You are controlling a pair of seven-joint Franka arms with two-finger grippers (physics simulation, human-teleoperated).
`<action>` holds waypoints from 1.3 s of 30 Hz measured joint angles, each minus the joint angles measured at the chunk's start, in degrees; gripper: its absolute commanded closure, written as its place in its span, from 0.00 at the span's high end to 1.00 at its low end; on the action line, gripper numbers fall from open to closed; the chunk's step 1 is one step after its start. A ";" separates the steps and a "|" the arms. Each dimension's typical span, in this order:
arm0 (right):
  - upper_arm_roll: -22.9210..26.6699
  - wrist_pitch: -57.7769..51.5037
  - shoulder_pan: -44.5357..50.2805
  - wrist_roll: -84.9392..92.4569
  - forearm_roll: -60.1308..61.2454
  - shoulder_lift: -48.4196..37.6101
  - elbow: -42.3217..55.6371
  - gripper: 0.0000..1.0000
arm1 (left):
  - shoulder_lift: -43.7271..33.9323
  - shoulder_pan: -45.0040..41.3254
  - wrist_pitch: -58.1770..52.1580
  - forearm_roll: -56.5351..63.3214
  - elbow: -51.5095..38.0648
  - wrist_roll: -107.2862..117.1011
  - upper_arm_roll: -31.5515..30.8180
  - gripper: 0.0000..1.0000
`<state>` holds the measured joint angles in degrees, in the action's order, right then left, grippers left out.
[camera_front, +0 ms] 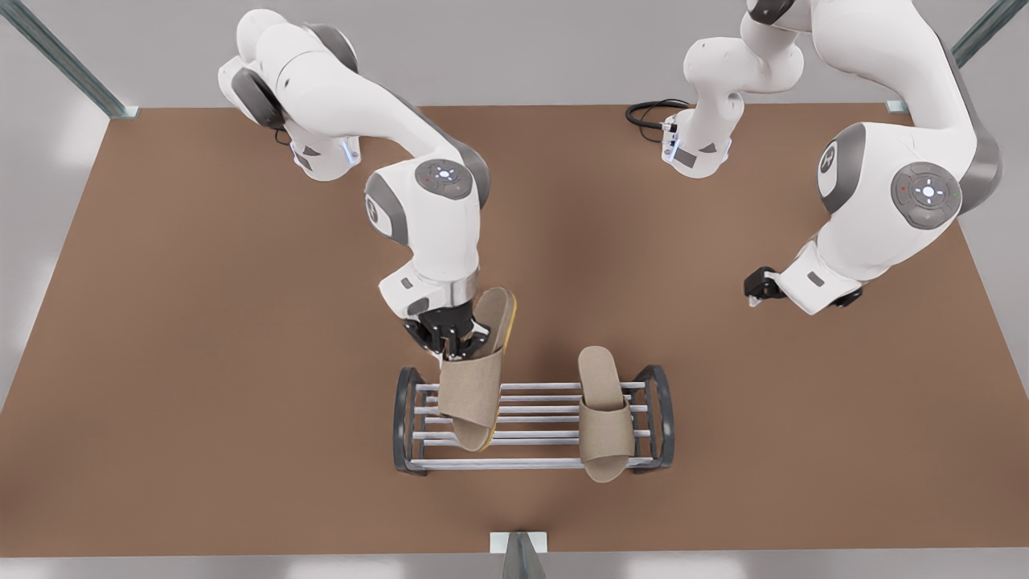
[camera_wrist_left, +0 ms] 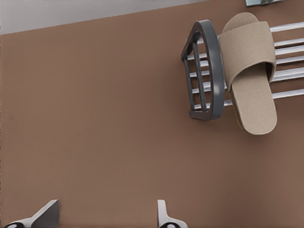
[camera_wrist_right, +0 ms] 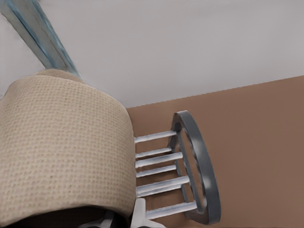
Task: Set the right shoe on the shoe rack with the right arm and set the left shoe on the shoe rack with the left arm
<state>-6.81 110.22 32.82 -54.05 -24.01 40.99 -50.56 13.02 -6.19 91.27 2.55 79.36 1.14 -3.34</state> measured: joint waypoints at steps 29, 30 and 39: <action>-23.60 18.80 -17.52 -13.72 -13.27 4.79 -13.22 1.00 | 2.34 0.12 2.16 2.37 0.15 0.21 0.00 1.00; -23.80 18.79 -17.44 -13.92 -13.48 4.80 -13.21 1.00 | 2.34 0.10 2.22 2.43 0.14 0.22 0.00 1.00; -28.61 8.79 -1.08 -17.93 -8.00 -9.96 -9.09 1.00 | 2.20 0.05 2.50 2.57 0.12 0.26 0.00 1.00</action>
<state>-35.42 119.01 31.74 -71.98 -32.01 31.03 -59.65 15.23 -6.14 93.76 5.13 79.48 1.40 -3.33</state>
